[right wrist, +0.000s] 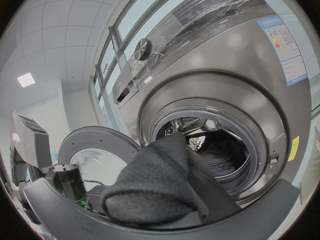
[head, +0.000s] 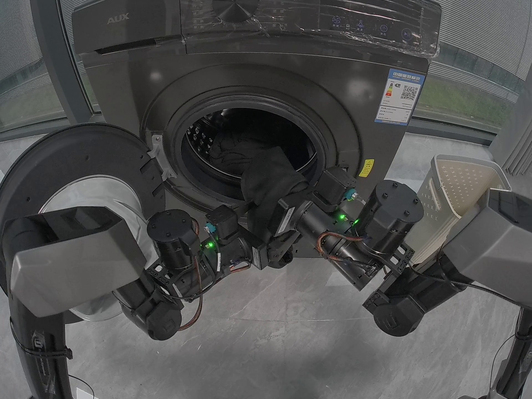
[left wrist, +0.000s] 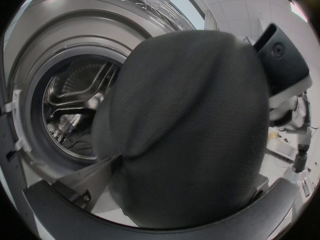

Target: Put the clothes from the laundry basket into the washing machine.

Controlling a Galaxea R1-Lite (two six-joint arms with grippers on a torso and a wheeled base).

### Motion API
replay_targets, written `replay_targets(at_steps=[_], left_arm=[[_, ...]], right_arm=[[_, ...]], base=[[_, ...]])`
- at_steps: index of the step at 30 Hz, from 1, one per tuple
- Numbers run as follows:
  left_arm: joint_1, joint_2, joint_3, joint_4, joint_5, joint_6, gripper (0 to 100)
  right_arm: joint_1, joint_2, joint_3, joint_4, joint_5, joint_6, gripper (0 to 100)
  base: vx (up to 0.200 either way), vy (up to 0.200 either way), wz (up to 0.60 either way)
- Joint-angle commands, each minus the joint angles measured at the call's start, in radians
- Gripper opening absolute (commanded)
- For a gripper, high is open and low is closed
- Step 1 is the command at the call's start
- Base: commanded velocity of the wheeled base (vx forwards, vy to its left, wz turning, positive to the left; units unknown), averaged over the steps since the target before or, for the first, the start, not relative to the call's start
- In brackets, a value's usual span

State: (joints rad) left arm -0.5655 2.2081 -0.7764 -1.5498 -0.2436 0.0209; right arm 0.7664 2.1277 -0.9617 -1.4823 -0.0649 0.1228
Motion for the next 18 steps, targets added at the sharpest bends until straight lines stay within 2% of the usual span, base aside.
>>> replay_targets(at_steps=[1, 2, 4, 5, 11, 14, 15, 18], left_arm=[[0.01, 0.079, -0.07, 0.0, 0.024, -0.004, 100], [0.026, 0.096, -0.123, 0.0, 0.081, -0.033, 100], [0.032, 0.099, -0.135, 0.002, 0.087, -0.038, 100], [0.035, 0.099, -0.139, 0.002, 0.089, -0.039, 0], [0.041, 0.097, -0.161, 0.0, 0.099, -0.044, 0], [0.044, 0.094, -0.175, -0.001, 0.127, -0.059, 0], [0.046, 0.087, -0.178, -0.001, 0.142, -0.073, 0], [0.061, 0.07, -0.178, -0.001, 0.147, -0.079, 0]], right_arm=[[0.025, -0.005, 0.017, -0.001, -0.001, 0.006, 0], [0.044, -0.011, 0.041, -0.003, -0.036, 0.017, 0], [0.054, -0.012, 0.052, -0.007, -0.044, 0.02, 0], [0.057, -0.015, 0.058, -0.009, -0.046, 0.021, 0], [0.059, -0.017, 0.067, -0.009, -0.047, 0.028, 0], [0.059, -0.017, 0.078, -0.01, -0.049, 0.029, 0], [0.059, -0.017, 0.09, -0.01, -0.049, 0.034, 0], [0.057, -0.022, 0.112, -0.01, -0.049, 0.035, 0]], base=[[0.0, 0.0, 0.0], [0.0, 0.0, 0.0], [0.0, 0.0, 0.0], [0.0, 0.0, 0.0], [0.0, 0.0, 0.0], [0.0, 0.0, 0.0], [0.0, 0.0, 0.0], [0.0, 0.0, 0.0]])
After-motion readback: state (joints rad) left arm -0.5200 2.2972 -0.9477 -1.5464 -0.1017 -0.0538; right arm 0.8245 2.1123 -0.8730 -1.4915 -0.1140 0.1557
